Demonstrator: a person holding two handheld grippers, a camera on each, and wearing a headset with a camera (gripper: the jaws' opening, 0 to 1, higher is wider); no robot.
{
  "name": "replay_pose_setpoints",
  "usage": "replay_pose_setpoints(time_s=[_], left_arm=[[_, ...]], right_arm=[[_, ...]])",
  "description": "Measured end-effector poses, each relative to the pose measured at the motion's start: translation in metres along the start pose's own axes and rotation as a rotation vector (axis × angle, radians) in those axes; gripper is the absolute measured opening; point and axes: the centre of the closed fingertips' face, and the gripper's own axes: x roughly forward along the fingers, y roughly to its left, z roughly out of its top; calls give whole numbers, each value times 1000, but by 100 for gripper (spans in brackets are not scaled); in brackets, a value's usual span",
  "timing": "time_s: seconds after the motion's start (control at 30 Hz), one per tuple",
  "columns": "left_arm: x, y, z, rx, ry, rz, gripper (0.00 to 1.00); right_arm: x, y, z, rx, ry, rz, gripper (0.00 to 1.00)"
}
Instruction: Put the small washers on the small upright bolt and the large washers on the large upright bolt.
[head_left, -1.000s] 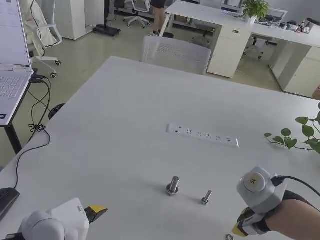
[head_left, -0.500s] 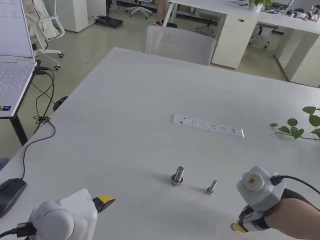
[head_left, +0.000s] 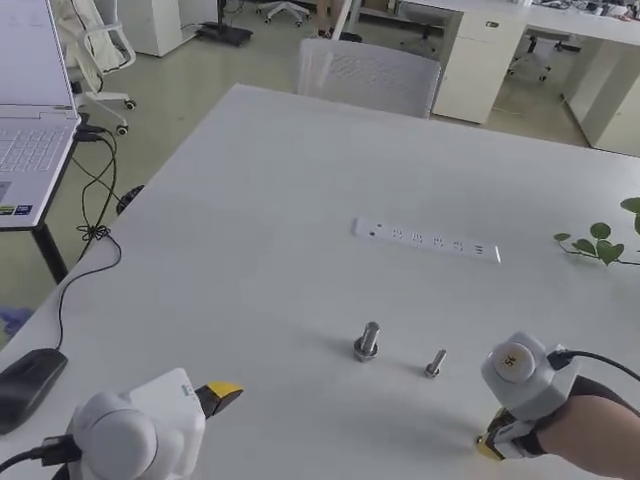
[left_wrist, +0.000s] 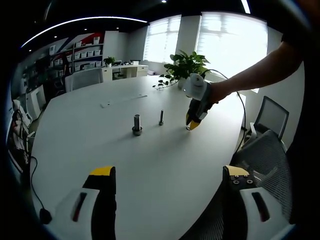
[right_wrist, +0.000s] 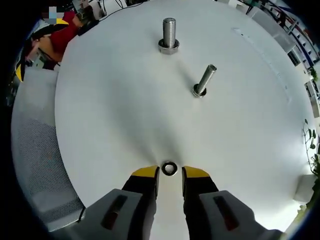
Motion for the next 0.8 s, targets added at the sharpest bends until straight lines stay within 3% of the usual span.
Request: replay_pose_setpoints(time_s=[0.8], left_arm=[[0,2,0,-1,3,-8,87]], right_arm=[[0,3,-1,-2,-1,-17,16]])
